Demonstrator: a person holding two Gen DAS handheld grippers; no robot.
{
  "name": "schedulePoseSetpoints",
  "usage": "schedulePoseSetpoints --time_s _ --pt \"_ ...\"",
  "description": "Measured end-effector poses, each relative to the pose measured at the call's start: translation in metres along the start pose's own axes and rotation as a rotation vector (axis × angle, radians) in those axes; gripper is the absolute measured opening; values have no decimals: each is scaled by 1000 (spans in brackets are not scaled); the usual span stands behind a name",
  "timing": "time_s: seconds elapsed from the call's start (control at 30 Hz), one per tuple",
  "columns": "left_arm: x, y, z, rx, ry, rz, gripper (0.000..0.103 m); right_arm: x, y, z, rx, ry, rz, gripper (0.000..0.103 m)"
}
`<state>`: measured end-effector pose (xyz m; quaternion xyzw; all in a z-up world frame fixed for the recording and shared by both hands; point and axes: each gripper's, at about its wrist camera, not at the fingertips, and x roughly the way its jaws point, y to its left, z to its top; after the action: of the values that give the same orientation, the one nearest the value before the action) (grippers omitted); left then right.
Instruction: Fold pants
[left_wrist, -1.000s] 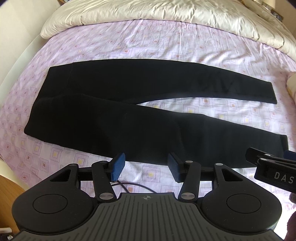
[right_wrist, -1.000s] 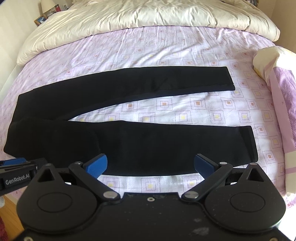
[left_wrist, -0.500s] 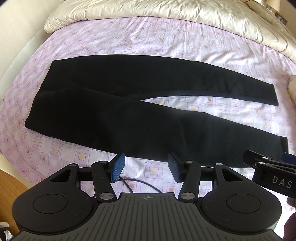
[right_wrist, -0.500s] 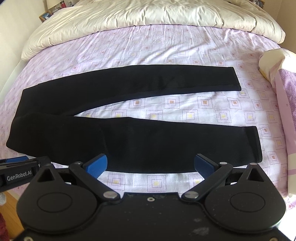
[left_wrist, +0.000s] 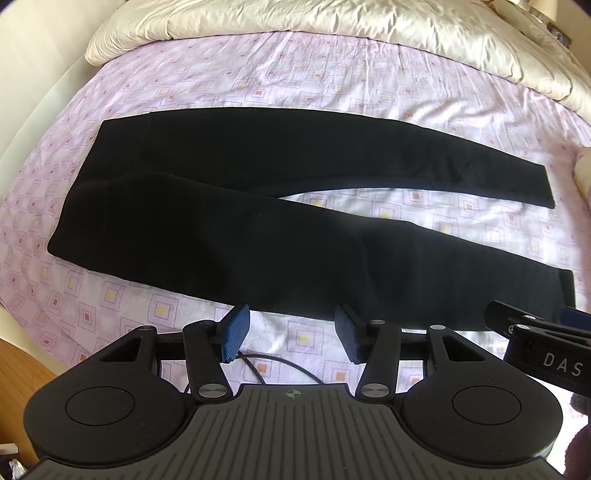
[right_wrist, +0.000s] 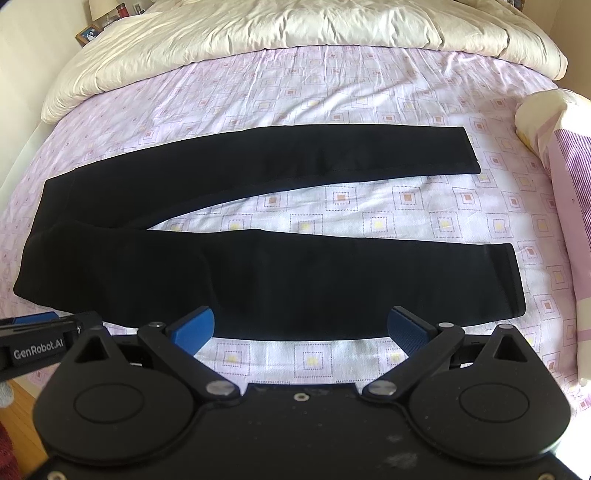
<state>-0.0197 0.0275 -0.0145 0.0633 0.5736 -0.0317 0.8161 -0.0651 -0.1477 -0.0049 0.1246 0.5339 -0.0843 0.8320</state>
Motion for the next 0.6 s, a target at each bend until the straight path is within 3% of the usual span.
schedulePoseSetpoints --time_s 0.6 --pt "-1 -2 -2 6 8 26 50 4 -5 0 27 7 32 103"
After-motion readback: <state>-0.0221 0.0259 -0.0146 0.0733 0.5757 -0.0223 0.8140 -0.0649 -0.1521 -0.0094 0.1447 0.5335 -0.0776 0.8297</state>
